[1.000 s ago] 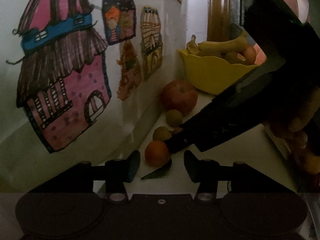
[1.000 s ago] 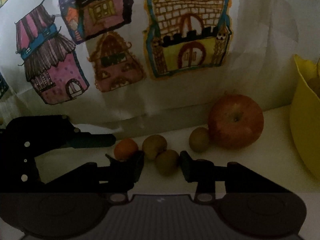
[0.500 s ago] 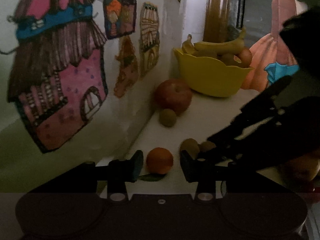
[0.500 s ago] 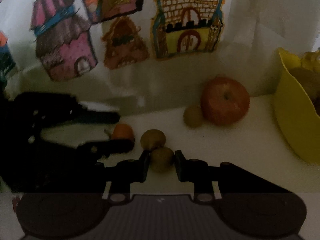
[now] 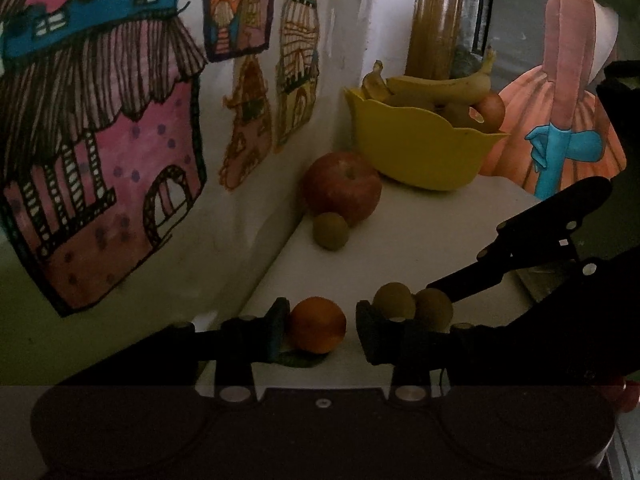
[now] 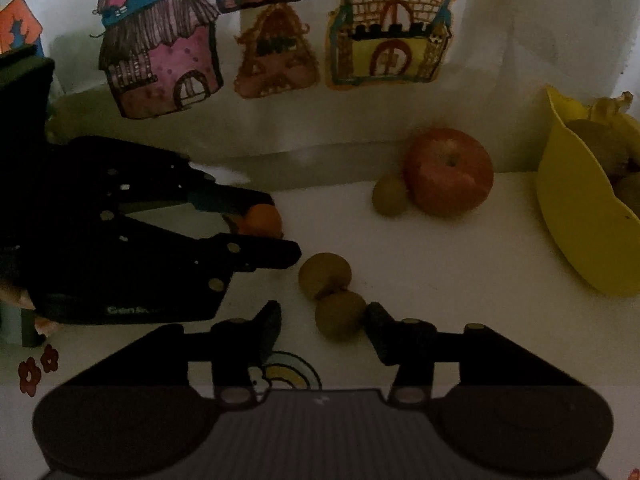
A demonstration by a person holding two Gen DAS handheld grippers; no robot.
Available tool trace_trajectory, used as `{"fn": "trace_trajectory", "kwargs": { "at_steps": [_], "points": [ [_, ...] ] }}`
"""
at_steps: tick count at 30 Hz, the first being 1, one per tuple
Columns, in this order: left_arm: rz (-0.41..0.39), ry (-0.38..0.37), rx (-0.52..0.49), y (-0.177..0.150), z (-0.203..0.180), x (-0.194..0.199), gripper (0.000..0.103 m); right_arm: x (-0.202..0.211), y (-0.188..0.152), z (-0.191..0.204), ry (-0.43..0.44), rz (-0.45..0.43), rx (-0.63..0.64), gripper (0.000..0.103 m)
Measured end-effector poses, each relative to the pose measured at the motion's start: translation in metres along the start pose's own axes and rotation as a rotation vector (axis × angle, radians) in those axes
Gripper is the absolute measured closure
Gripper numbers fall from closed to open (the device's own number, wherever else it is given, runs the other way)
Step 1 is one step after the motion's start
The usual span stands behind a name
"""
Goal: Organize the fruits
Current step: 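Lift the tangerine with left gripper while right gripper lifts the kiwis toward the tray, then carry the tangerine with left gripper while right carries the kiwis over the metal tray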
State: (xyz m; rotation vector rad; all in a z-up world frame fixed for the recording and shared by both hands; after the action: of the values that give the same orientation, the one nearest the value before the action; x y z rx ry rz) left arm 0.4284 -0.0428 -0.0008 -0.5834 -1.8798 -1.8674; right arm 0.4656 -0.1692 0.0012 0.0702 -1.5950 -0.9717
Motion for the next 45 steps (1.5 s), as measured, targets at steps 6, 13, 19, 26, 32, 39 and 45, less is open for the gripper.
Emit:
{"fn": "trace_trajectory", "kwargs": {
  "at_steps": [6,13,19,26,32,39,45],
  "points": [
    [0.000,0.008,-0.002,-0.001,0.001,0.002,0.072,0.001,0.002,0.000,-0.004,-0.022,-0.011,0.044],
    [0.001,0.000,-0.001,-0.002,0.002,0.003,0.071,0.002,0.002,0.002,-0.032,-0.045,0.002,0.051],
    [0.016,-0.049,-0.006,-0.007,-0.001,0.011,0.072,0.009,-0.017,0.028,-0.149,-0.105,-0.049,0.072],
    [0.012,-0.072,-0.014,-0.015,-0.003,0.021,0.072,0.022,-0.042,0.057,-0.275,-0.170,-0.138,0.072],
    [0.005,-0.067,-0.024,-0.021,-0.006,0.033,0.072,0.039,-0.072,0.078,-0.339,-0.246,-0.217,0.072],
    [0.003,-0.044,-0.031,-0.038,0.002,0.065,0.072,0.058,-0.097,0.110,-0.306,-0.371,-0.264,0.071],
    [-0.004,-0.028,-0.010,-0.049,0.009,0.095,0.072,0.077,-0.114,0.145,-0.278,-0.443,-0.268,0.071]
  ]
}}
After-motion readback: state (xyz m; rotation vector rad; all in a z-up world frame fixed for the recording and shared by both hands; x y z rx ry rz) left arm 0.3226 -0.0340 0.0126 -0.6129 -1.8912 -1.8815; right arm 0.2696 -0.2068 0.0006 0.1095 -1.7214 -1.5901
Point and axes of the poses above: each gripper's, at about its wrist camera, not at the fingertips, and x roughly against the way its jaws point, z to its left, y to its top, the point moved 1 cm from there along -x, roughly the way its jaws point, and after that the axes turned 11 degrees about y, right-handed, at the moved point
